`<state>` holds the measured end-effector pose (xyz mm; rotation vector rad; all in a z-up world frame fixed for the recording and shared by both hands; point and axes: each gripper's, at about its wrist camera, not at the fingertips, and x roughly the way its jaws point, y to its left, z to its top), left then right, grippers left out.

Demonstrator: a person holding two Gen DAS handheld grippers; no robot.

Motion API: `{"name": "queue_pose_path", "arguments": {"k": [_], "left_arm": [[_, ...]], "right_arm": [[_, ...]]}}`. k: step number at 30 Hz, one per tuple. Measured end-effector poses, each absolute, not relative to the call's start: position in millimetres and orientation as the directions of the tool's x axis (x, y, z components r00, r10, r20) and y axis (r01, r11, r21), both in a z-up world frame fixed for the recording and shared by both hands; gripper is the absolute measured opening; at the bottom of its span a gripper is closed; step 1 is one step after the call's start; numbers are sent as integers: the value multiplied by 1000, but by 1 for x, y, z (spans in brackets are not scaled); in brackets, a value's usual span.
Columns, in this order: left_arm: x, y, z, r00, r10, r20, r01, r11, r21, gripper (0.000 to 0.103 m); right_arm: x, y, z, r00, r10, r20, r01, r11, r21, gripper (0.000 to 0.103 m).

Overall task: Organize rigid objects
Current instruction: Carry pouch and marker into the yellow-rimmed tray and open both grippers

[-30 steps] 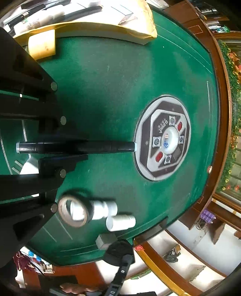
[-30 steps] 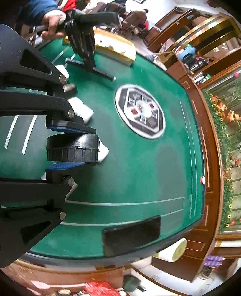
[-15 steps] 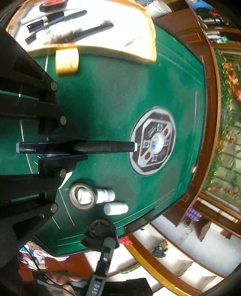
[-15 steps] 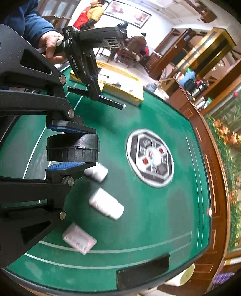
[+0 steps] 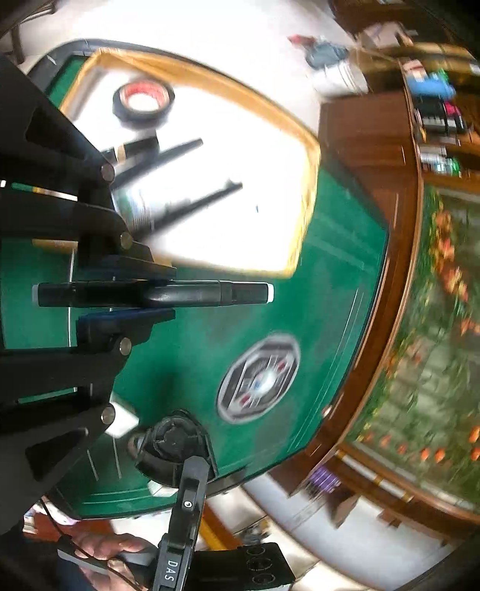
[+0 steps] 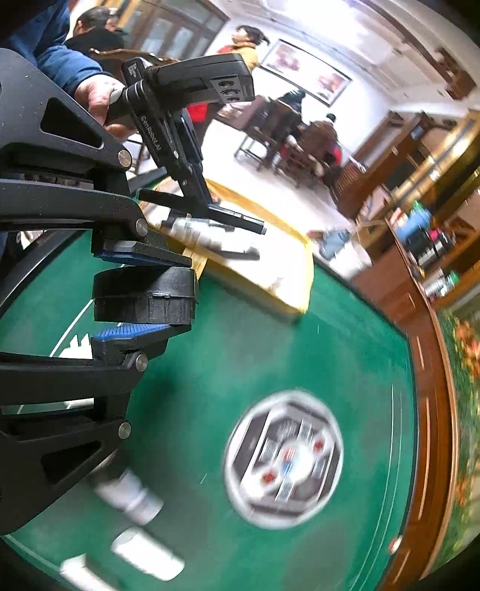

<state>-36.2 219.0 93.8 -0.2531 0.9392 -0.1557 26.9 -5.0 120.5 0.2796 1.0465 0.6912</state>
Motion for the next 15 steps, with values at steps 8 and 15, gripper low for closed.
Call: {"name": "queue_pose_path", "arguments": {"k": [8,15], "left_arm": [[-38,279,75,578,-162,-800,-106,957,-270,13],[-27,300,55,542,-132,-830,-149,957,-249,13]], "right_arm": [[69,90,111,251,691,-678,-447,704,552,26],[103,153,80,221,709,-670,-421,689,590,26]]}}
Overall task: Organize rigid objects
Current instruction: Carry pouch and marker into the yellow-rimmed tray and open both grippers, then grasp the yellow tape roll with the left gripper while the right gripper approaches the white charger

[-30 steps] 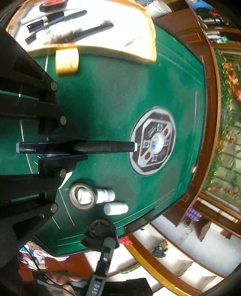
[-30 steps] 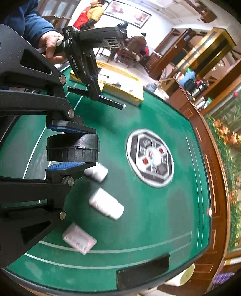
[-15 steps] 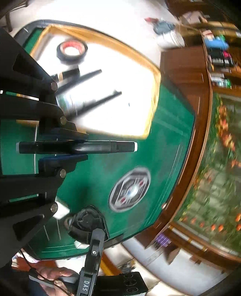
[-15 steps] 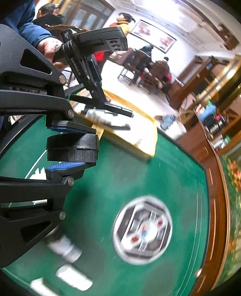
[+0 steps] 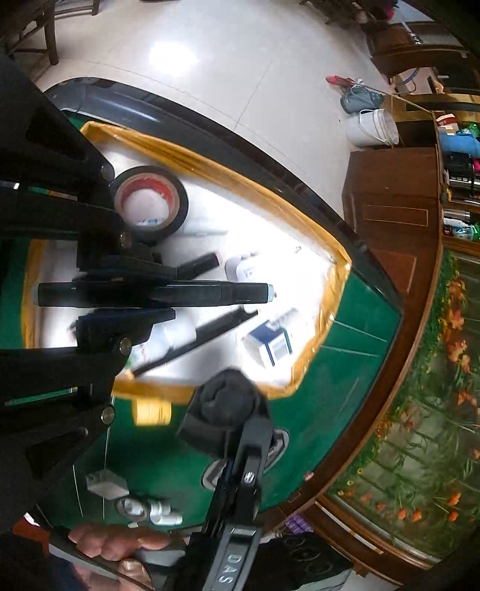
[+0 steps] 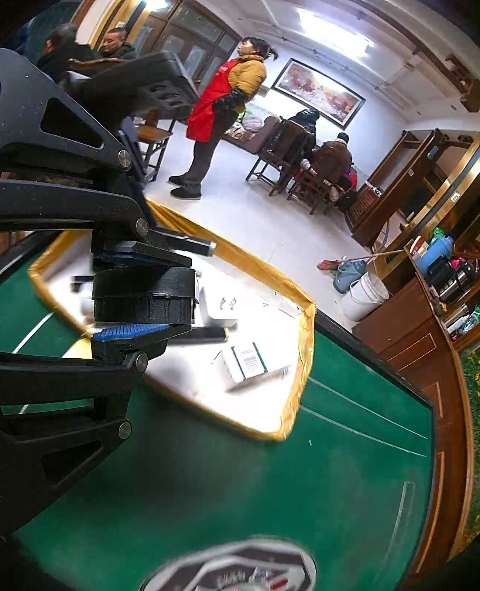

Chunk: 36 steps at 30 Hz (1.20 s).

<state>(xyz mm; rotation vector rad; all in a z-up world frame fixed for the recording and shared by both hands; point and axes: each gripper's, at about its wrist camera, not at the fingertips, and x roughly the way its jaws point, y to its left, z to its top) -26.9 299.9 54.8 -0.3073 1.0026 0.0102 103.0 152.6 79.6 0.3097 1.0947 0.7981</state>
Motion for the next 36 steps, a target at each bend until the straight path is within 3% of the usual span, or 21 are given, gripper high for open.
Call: {"name": "queue_pose_path", "arguments": {"k": [14,17,19,23,28,36], "left_arm": [[-1,317,32,498,-117,-859,-157,962,-222,13],[0,318,29,495,-118,-861,-164,960,-226,13],[1,319,28,495,-111,-862,-172,960,-222,14],[3,320,30,480,-117,-870,-174,959,-225,14],[0,319,39,493,-113,-863,-178,957,-227,15],[-6,306,58,529,-150,-835,-152,952,-267,15]], "right_arm": [[142,180,24,168,742,-649,-309,665,680,27],[143,184,17,149,734,-663,-303,672,676,27],[142,185,20,168,673,-721,-315,729,607,33],[145,184,22,176,604,-777,-339,778,529,35],[139,163,35,207,625,-752,-336,768,545,35],[129,127,28,106,681,-724,-319,713,624,36]]}}
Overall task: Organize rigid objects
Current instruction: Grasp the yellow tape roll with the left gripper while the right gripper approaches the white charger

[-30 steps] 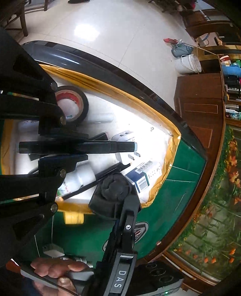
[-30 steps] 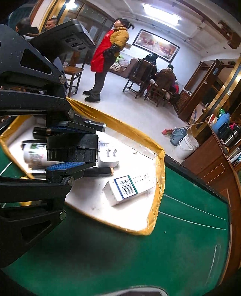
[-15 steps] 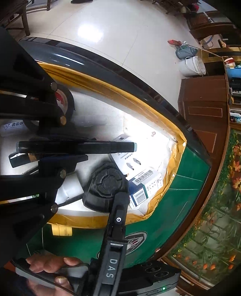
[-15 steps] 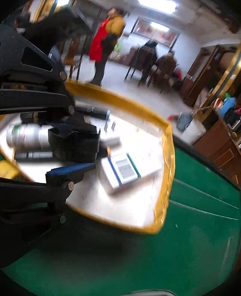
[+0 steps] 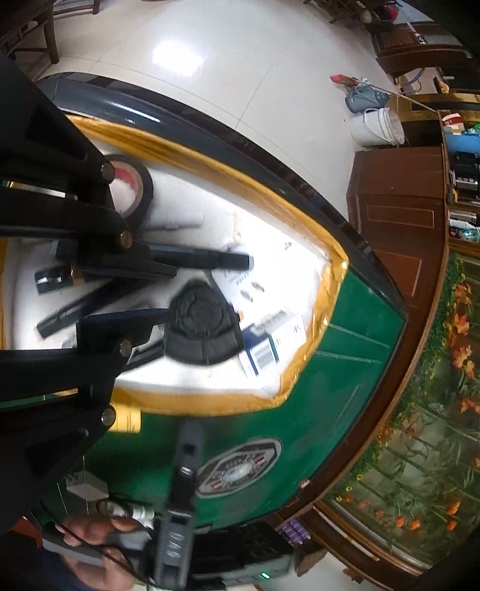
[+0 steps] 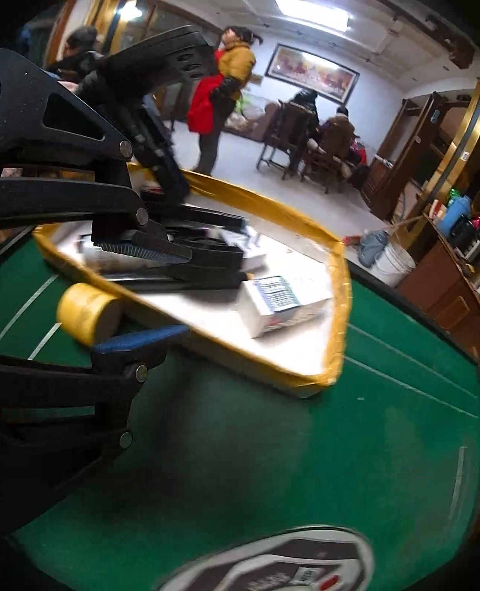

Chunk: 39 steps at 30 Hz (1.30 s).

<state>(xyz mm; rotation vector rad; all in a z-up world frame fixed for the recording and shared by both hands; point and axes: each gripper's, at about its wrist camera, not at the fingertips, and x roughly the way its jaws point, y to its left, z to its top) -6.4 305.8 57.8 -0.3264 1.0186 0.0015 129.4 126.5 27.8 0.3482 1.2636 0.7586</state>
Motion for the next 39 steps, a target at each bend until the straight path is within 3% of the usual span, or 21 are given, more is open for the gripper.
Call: {"name": "queue_pose_path", "arguments": {"k": [10,15,18,19,22,24,30,35,39], "left_arm": [[-27,267,67,522,-249,-816,-24,952,-306,15],[-46,229,71,489,-322,-811,134,946,-295,15],[-51,207,67,462,-337,-820,192,941,-279,22],[-52,201,64,453,-338,-825,206,940,-272,29],[-52,184,60,449,-302,-841,236,948,-215,50],[-50,176,59,445,-279,-851,254,950,-179,58],[-33,155,43,413,-211,-886,346,936,-61,59],[-21,143,28,388,-92,-917,468,877,110,59],[-20,142,23,346,-80,-935,540,832,128,59]], "right_arm": [[75,125,4,-111,729,-676,-396,591,702,36],[43,103,8,-134,657,-742,-459,622,634,36],[30,78,20,-70,667,-742,-462,638,616,36],[28,73,23,-50,670,-741,-460,643,612,36],[19,51,30,-4,678,-735,-443,658,609,36],[11,37,36,19,682,-731,-436,663,608,36],[0,5,41,60,698,-714,-397,672,625,36],[-7,-20,47,84,696,-713,-383,684,621,36],[-12,-33,49,95,697,-711,-376,686,622,36]]}}
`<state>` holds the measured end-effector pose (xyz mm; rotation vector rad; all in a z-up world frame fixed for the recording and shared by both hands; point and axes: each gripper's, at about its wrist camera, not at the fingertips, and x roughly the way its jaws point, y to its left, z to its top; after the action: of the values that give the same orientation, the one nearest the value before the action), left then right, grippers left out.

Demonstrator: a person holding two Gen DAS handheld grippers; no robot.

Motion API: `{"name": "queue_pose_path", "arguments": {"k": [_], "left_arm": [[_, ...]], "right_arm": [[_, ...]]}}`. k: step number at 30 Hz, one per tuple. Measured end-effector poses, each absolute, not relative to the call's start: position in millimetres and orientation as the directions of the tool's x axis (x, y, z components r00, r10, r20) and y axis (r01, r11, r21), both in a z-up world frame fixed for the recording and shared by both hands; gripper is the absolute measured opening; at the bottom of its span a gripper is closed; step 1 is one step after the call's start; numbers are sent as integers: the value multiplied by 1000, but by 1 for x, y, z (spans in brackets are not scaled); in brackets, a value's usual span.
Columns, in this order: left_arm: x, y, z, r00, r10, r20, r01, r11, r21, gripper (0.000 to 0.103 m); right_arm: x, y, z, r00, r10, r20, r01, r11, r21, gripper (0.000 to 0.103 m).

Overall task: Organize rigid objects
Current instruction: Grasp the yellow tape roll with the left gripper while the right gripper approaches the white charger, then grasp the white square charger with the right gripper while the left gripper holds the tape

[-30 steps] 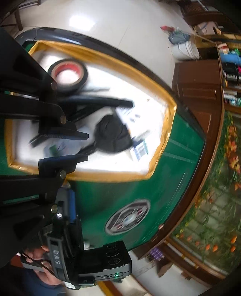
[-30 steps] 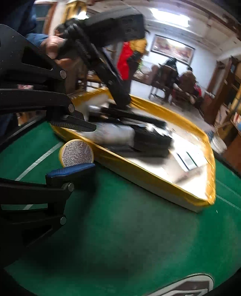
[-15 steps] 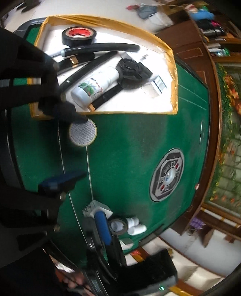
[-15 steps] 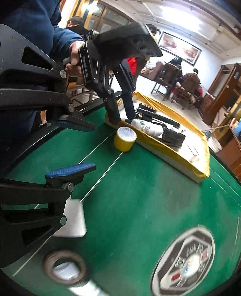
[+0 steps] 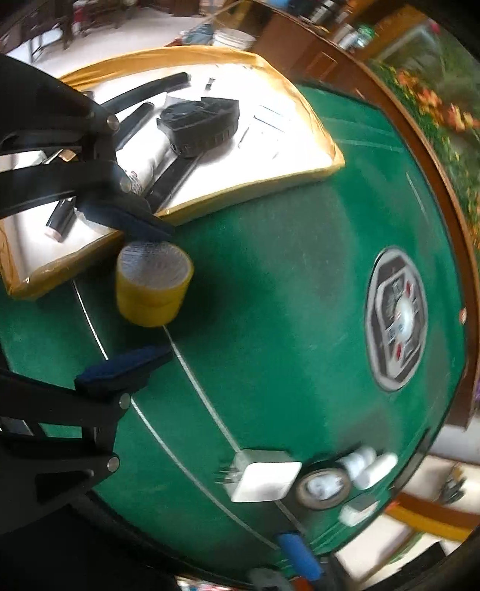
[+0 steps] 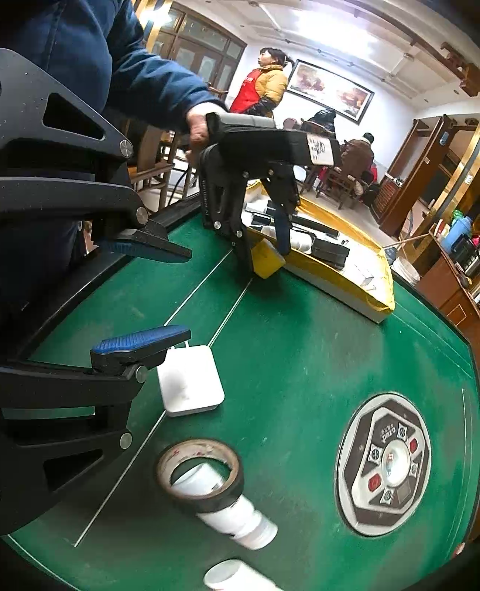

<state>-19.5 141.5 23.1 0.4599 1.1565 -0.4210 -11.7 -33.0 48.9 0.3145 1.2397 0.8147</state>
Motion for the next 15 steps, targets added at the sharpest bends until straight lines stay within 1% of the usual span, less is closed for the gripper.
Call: {"name": "queue_pose_path", "arguments": {"k": [3,4,5,8,12,15], "left_arm": [[-27,135,14,345,-71,-936,552,822,141,59],[-28,132,12,332,-86,-939,550,826,119,58],[-31,128,10,314,-117,-942,547,834,78,51],[-43,113,8,324,-178,-929,520,854,18,47],[-52,106,11,325,-261,-909,466,880,-86,46],[-53,112,15,325,-304,-895,402,901,-160,48]], "right_arm": [[-14,-43,48,107,690,-716,-363,698,618,36],[-15,-47,48,111,687,-718,-361,701,615,36],[-17,-49,50,122,676,-727,-363,712,601,36],[-18,-52,50,155,626,-764,-374,753,541,36],[-19,-44,49,192,519,-833,-425,809,407,36],[-20,-35,45,203,477,-855,-465,816,344,36]]}}
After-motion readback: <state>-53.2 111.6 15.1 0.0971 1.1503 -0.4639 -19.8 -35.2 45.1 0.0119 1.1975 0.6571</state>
